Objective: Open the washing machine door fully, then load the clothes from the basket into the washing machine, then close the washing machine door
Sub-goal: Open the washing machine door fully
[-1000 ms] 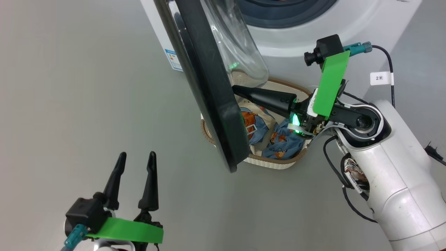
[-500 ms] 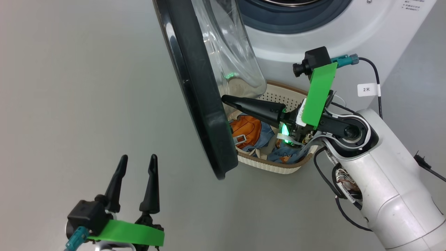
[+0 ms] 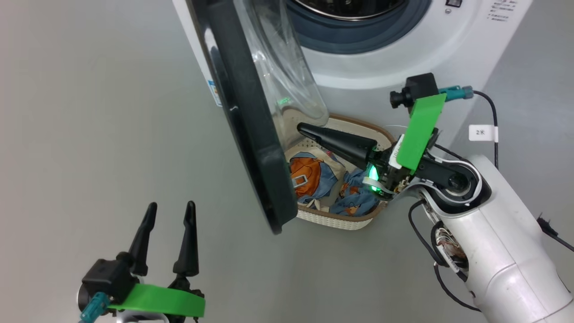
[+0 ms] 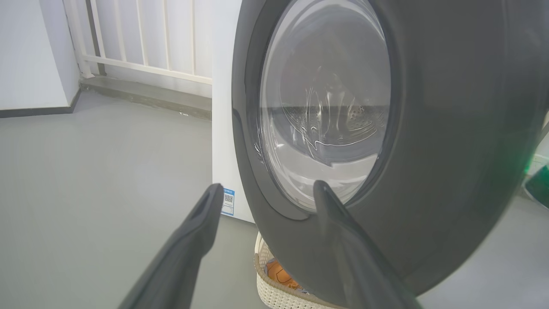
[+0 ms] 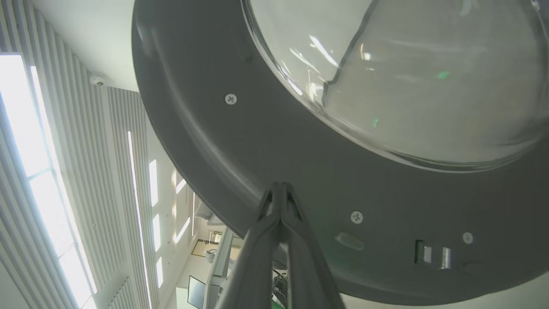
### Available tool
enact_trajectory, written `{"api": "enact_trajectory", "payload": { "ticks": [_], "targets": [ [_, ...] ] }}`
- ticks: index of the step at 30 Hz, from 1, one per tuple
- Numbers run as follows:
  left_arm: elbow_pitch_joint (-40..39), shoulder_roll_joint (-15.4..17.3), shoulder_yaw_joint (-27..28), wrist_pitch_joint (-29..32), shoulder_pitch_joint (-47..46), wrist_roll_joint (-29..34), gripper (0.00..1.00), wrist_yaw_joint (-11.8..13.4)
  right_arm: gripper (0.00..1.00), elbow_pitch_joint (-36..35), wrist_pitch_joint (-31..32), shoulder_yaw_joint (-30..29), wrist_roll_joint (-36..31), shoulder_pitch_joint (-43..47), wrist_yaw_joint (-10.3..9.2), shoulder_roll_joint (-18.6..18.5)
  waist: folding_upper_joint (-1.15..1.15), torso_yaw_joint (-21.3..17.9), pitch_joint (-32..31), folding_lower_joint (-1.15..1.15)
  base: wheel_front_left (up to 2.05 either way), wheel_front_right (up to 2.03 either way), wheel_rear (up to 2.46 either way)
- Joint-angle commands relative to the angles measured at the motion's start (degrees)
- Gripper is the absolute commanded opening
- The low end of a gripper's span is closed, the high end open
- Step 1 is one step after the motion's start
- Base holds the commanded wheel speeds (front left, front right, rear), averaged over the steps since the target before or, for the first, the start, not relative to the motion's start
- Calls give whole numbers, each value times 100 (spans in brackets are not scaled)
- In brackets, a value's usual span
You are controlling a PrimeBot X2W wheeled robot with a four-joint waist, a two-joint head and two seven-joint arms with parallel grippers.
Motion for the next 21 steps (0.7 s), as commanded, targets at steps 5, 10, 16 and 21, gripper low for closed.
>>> {"api": "enact_trajectory", "payload": {
  "ticks": [5,10,16,21],
  "targets": [
    [-7,97,368,-36,-24,106,100,-44,100,-245,-226,-213,-268,314,33,7,0,-265,-184,0,0,0,0],
    [36,97,599,-36,43,175,100,-84,100,-314,-513,-375,-486,668,33,-152,0,-506,-330,0,0,0,0],
    [51,97,858,-36,137,258,100,-119,100,-457,-871,-573,-589,1151,33,-337,0,-819,-475,0,0,0,0],
    [27,97,1060,-36,220,345,100,-135,100,-628,-1138,-706,-649,1540,33,-520,0,-1117,-536,0,0,0,0]
  ]
}}
